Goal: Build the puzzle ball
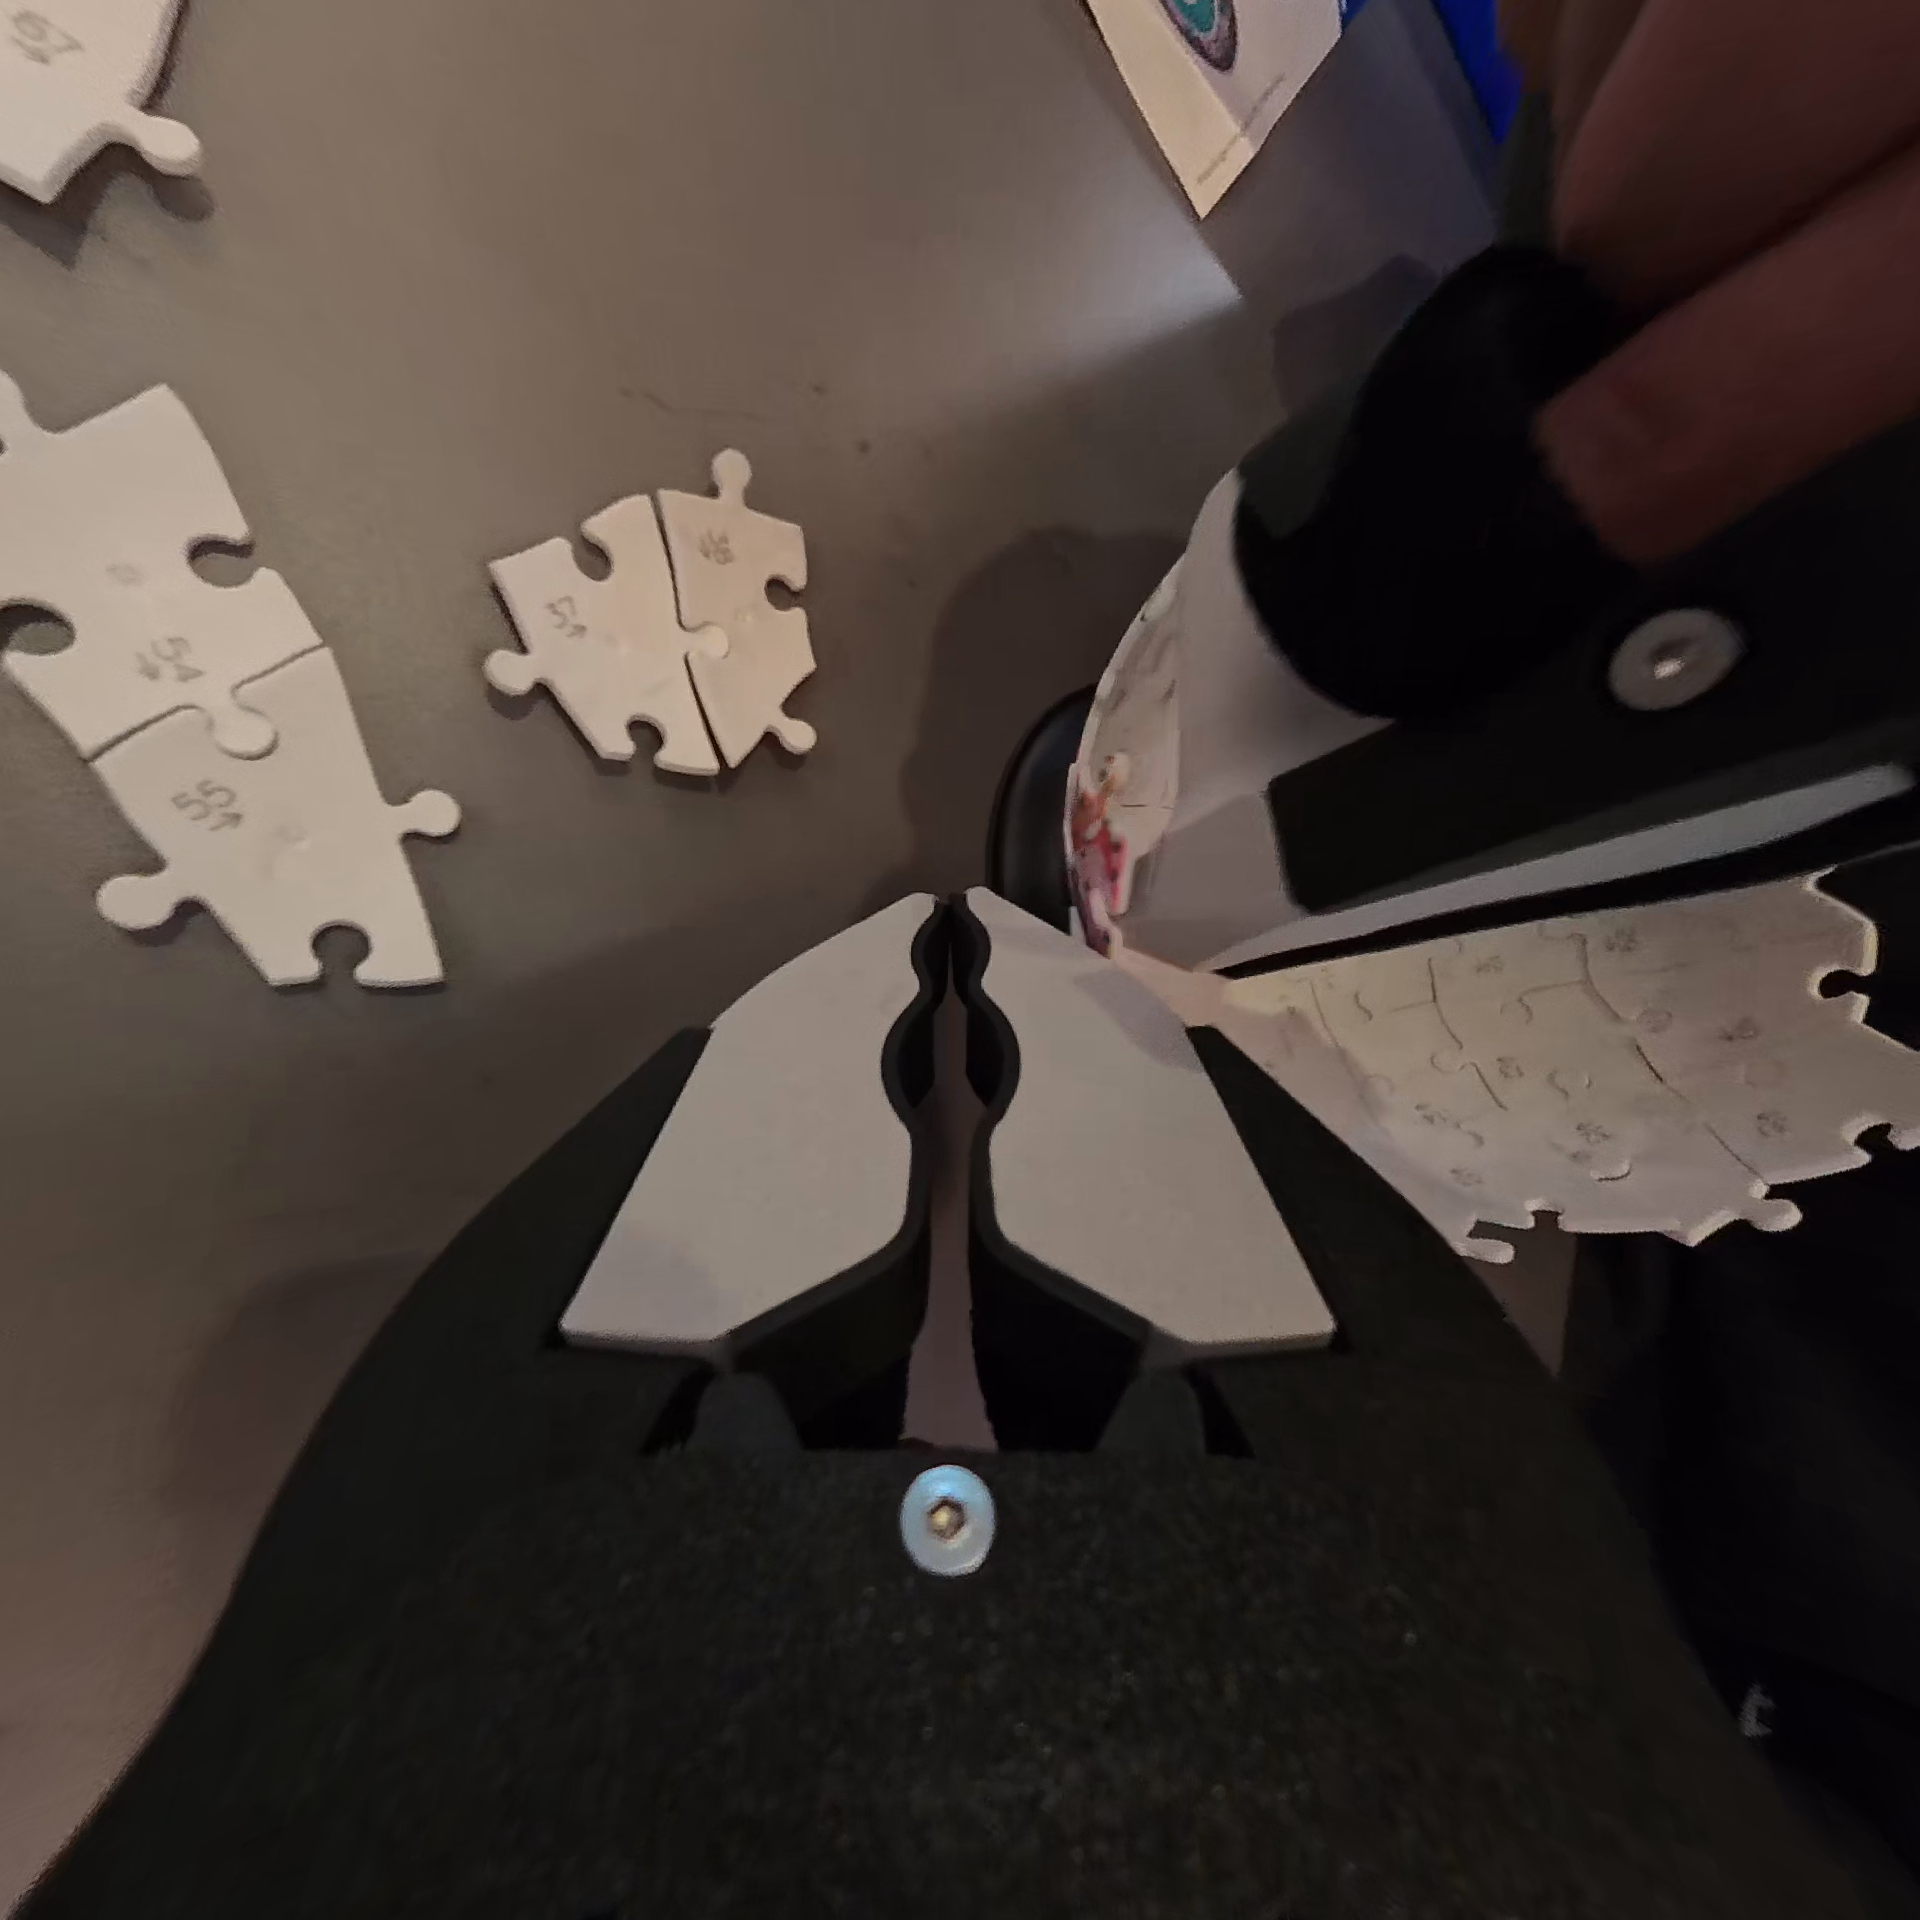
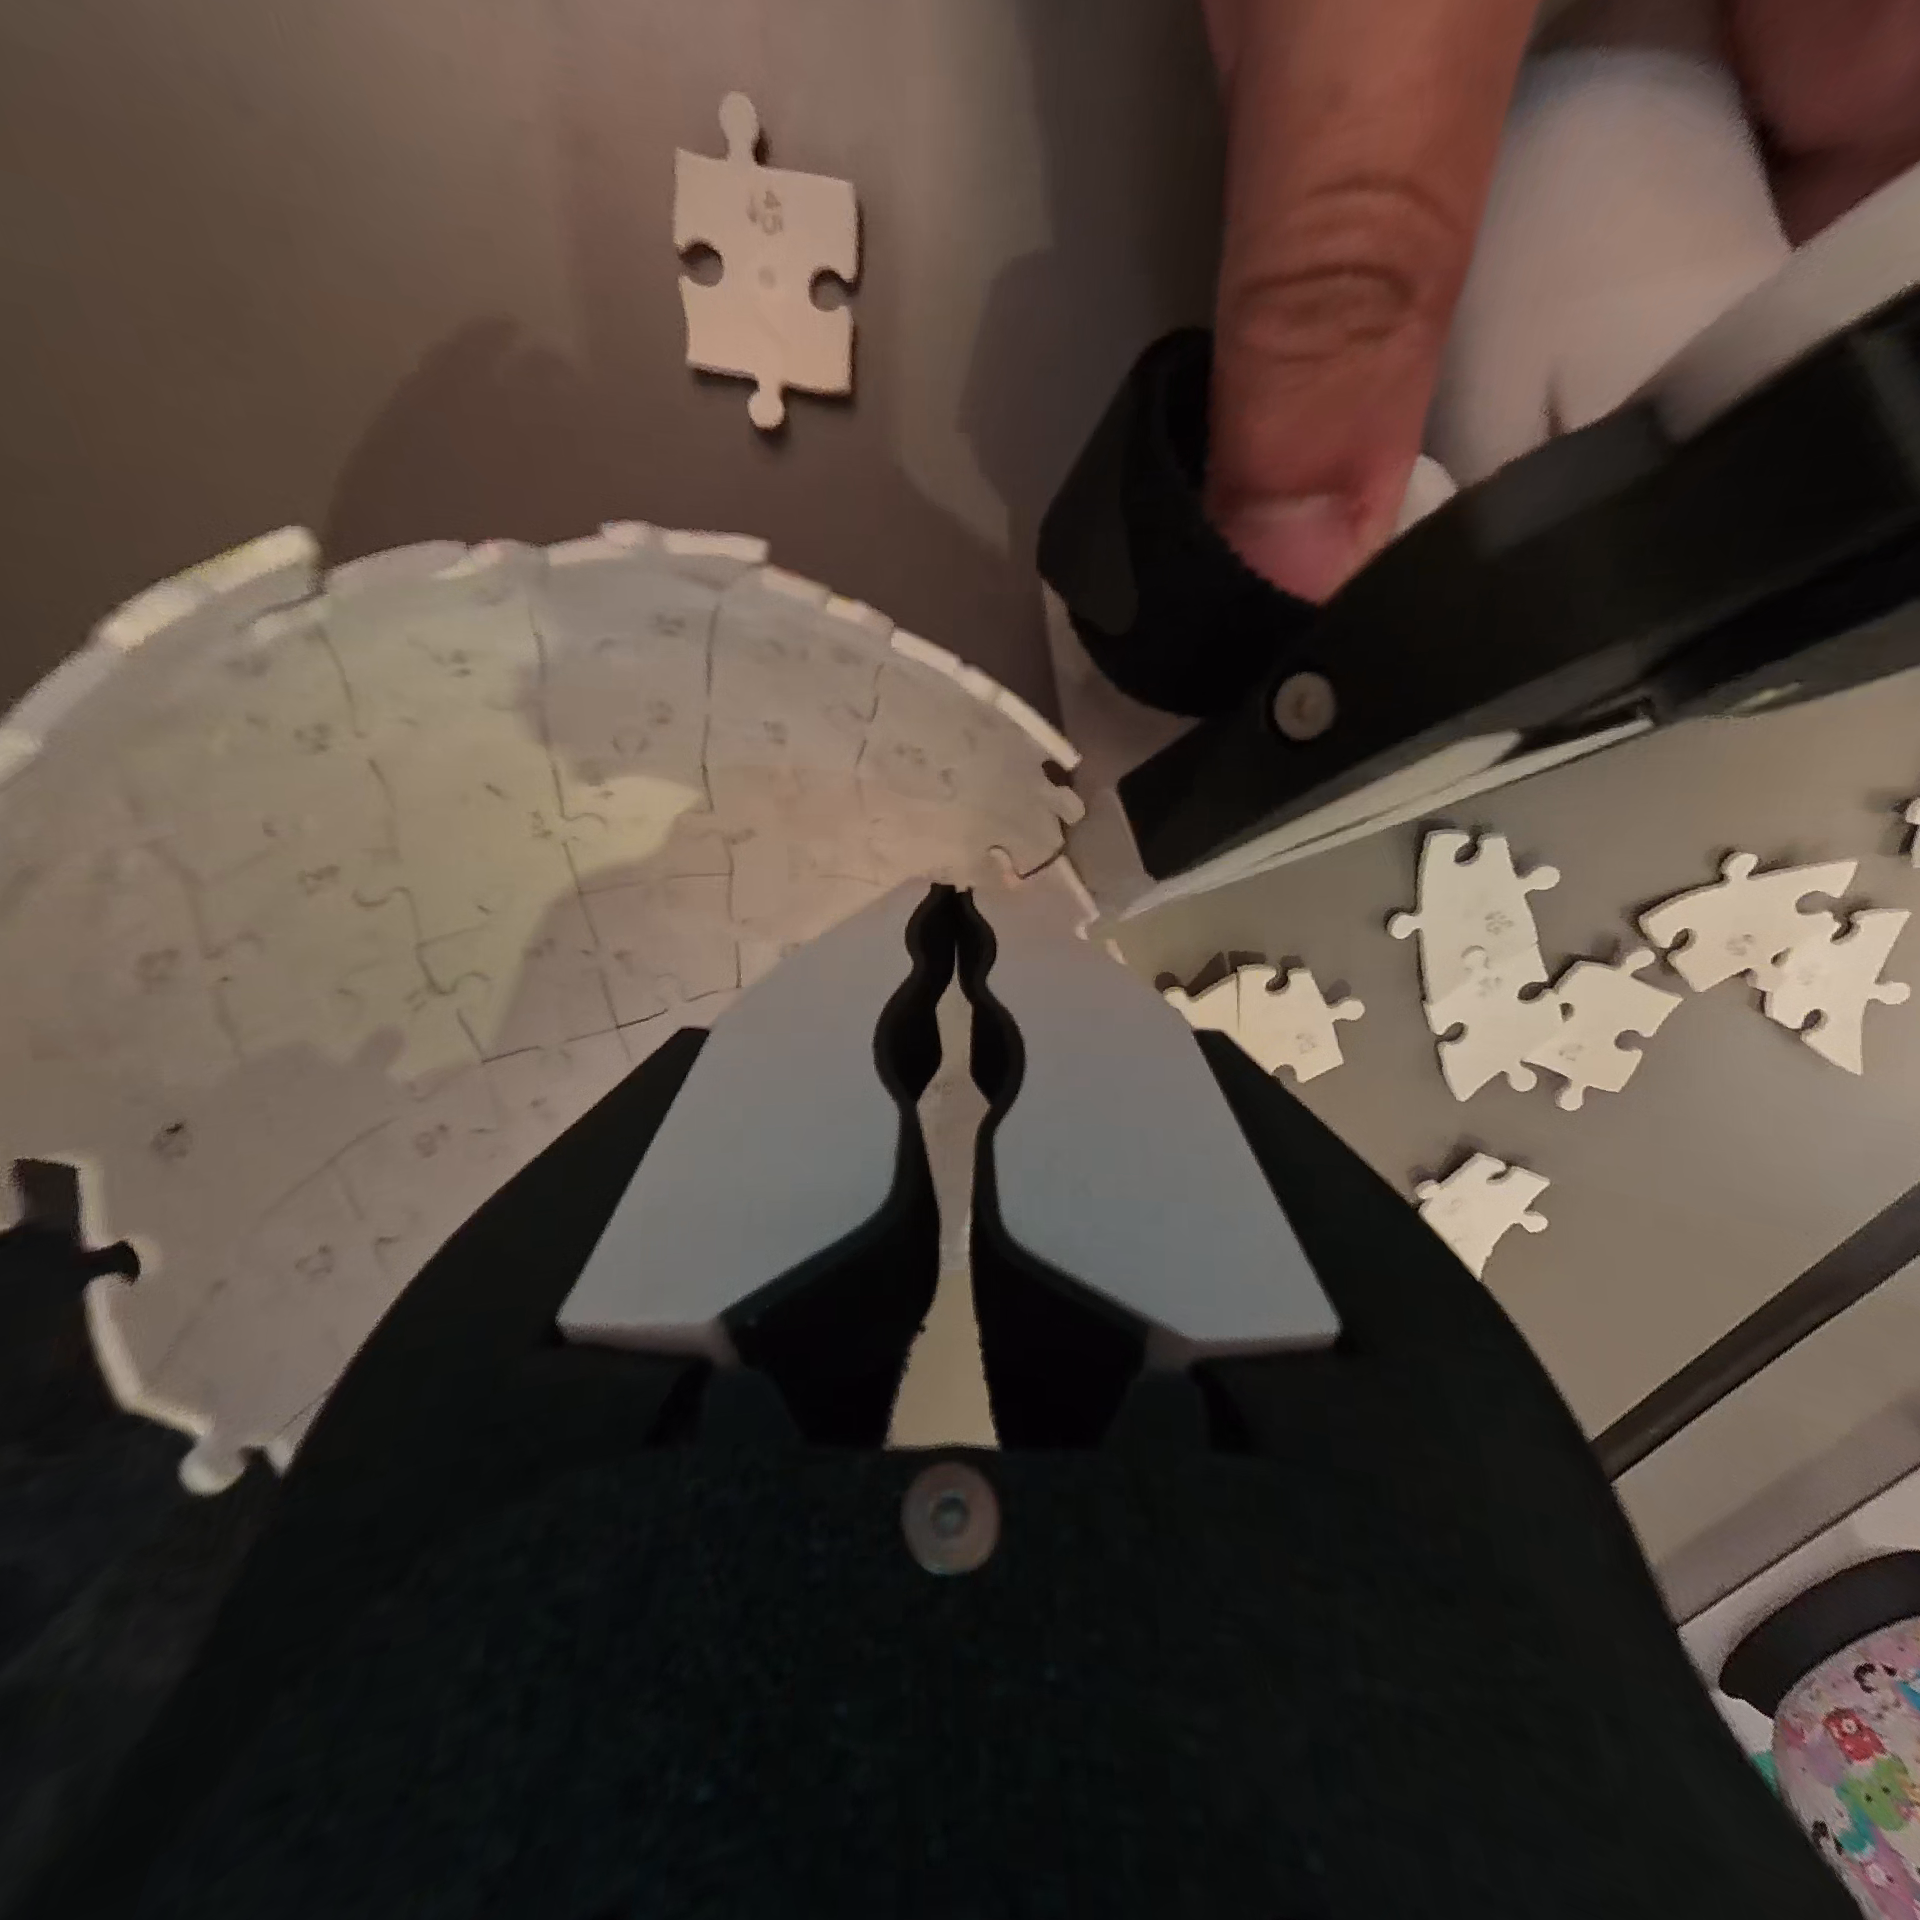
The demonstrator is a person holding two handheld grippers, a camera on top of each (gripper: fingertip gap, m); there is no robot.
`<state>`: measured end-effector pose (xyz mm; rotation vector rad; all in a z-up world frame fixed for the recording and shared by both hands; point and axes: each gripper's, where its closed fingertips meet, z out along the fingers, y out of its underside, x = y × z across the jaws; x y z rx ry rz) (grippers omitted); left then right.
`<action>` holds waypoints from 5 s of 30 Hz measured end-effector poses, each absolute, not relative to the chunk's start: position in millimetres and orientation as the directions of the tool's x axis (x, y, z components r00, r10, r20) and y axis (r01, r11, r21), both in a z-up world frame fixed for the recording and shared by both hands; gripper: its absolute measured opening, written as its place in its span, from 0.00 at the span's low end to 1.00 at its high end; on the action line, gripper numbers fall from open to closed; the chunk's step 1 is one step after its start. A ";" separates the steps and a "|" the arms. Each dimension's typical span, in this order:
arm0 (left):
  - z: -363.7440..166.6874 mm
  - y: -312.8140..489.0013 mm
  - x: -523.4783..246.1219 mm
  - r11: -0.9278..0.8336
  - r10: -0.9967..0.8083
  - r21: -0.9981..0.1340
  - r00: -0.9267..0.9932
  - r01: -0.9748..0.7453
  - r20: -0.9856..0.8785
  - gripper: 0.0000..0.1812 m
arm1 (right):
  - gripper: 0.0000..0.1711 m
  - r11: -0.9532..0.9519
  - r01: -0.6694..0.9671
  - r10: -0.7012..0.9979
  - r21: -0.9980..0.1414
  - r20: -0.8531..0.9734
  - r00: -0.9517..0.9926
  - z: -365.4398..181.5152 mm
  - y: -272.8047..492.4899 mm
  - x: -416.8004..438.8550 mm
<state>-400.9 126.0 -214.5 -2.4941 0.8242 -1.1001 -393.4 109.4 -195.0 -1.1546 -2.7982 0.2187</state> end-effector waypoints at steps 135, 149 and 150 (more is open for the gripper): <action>-157.4 107.5 -425.8 -0.840 -0.517 -0.523 0.502 -0.144 0.693 0.16 | 0.16 0.346 0.752 0.915 -0.561 0.024 -0.403 -165.9 189.9 -389.2; -84.1 130.9 -455.9 -0.540 -0.590 -0.836 0.667 0.093 0.455 0.23 | 0.13 0.327 0.445 0.941 -0.834 0.328 -0.078 1.7 161.8 -372.3; -71.8 123.5 -454.7 -0.500 -0.588 -0.864 0.708 0.064 0.392 0.25 | 0.14 0.323 0.404 0.943 -0.856 0.328 -0.057 15.1 153.7 -364.9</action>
